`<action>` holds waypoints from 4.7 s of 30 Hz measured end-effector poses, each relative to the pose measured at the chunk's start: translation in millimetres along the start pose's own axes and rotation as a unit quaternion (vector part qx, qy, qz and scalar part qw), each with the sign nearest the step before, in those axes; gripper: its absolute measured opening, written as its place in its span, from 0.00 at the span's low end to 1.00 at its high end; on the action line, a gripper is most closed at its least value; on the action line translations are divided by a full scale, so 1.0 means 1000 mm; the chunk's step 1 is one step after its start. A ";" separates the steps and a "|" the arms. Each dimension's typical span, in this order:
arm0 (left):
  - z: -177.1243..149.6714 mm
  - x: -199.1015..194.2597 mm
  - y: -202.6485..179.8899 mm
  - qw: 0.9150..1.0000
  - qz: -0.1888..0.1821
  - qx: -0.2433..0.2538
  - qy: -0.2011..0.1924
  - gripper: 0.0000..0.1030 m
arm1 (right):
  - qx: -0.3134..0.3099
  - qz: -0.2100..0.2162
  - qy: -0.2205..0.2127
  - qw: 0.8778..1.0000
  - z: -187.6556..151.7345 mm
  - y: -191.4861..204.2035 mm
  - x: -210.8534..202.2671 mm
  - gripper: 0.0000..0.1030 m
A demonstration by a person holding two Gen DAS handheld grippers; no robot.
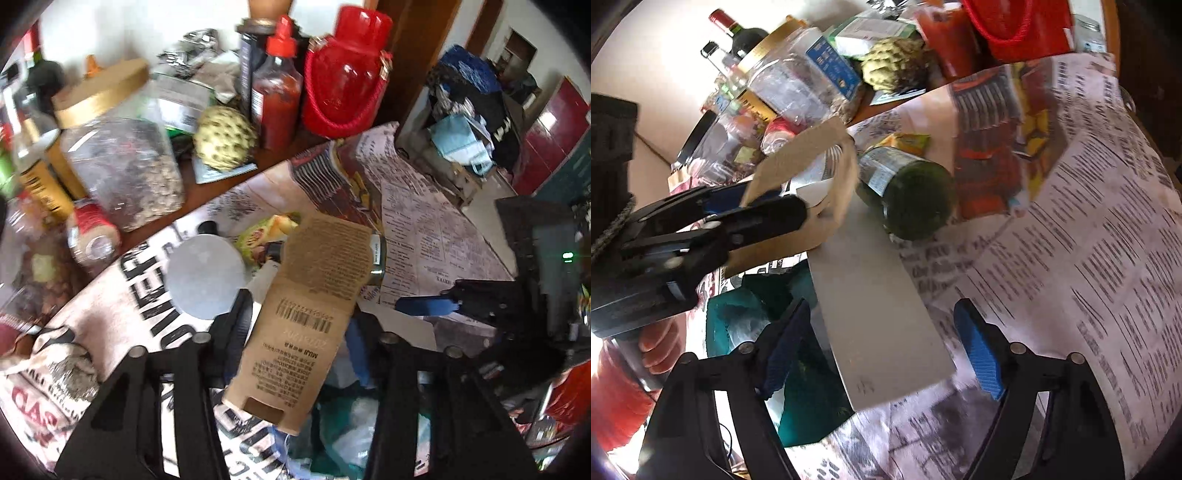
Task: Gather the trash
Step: 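Grasp the brown paper box with left tool while right tool grasps the grey box, then carry the brown paper box and grey box with both tools over the white bucket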
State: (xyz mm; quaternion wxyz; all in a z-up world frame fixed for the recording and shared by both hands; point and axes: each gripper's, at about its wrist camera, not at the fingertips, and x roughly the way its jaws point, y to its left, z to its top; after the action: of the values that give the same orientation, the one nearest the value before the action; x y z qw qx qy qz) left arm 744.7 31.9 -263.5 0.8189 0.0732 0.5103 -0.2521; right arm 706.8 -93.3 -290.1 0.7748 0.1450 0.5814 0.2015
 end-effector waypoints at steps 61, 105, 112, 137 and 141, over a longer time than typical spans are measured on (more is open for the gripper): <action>-0.063 -0.113 -0.015 0.980 0.149 -0.129 -0.038 0.37 | 0.007 -0.062 -0.136 0.989 -0.028 0.014 -0.156 0.48; -0.351 -0.297 -0.260 0.956 0.163 -0.228 -0.082 0.37 | -0.100 -0.012 -0.102 0.990 -0.329 0.092 -0.267 0.48; -0.367 -0.227 -0.256 0.954 0.150 -0.260 -0.019 0.37 | -0.113 -0.010 -0.024 0.993 -0.345 0.067 -0.214 0.48; -0.521 0.172 -0.156 0.925 0.088 -0.348 0.121 0.37 | -0.116 -0.078 0.133 0.981 -0.403 -0.110 0.118 0.48; -0.542 0.220 -0.135 0.920 0.081 -0.359 0.131 0.37 | -0.110 -0.077 0.145 0.980 -0.407 -0.128 0.164 0.48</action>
State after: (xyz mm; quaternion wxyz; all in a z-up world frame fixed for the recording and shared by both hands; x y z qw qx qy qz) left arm 322.7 45.6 -690.5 0.7339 -0.1524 0.6613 0.0276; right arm 374.5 -130.6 -602.0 0.7067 -0.0168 0.6712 0.2232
